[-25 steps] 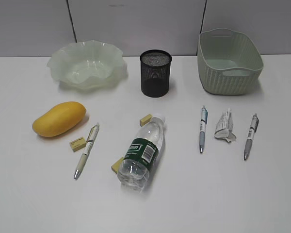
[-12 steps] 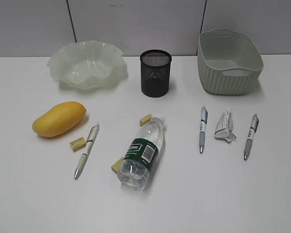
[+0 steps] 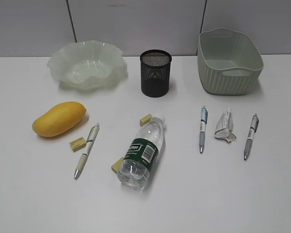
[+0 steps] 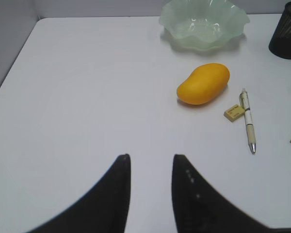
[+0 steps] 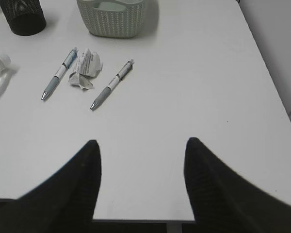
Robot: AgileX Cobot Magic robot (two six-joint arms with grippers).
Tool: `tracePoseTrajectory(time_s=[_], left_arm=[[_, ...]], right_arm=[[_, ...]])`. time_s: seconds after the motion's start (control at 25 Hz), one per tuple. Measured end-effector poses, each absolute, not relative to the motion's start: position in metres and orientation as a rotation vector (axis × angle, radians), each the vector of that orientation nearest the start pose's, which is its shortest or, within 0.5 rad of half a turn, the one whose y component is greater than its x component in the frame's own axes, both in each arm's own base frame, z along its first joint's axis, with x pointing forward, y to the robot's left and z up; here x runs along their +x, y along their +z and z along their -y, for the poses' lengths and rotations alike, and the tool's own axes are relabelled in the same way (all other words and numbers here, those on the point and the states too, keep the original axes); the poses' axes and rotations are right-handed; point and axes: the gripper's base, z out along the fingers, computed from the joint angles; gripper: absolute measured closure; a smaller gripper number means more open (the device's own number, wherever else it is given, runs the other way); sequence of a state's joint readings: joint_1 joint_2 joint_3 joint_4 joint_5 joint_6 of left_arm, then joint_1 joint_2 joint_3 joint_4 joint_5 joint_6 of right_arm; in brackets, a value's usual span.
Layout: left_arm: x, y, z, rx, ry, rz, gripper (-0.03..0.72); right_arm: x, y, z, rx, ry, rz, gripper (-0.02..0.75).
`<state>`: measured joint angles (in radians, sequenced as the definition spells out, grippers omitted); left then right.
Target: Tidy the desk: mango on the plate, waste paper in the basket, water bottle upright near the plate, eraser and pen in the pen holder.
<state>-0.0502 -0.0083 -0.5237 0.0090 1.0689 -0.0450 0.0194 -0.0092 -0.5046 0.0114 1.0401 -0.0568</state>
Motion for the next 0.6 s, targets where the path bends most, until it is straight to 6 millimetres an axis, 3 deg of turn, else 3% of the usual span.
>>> tracePoseTrajectory(time_s=[0.6], left_arm=[[-0.0093, 0.2831, -0.0013, 0.005, -0.049, -2.021, 0.461]], right_arm=[[-0.0061, 0.2802, -0.0008, -0.077, -0.01, -2.008, 0.296]])
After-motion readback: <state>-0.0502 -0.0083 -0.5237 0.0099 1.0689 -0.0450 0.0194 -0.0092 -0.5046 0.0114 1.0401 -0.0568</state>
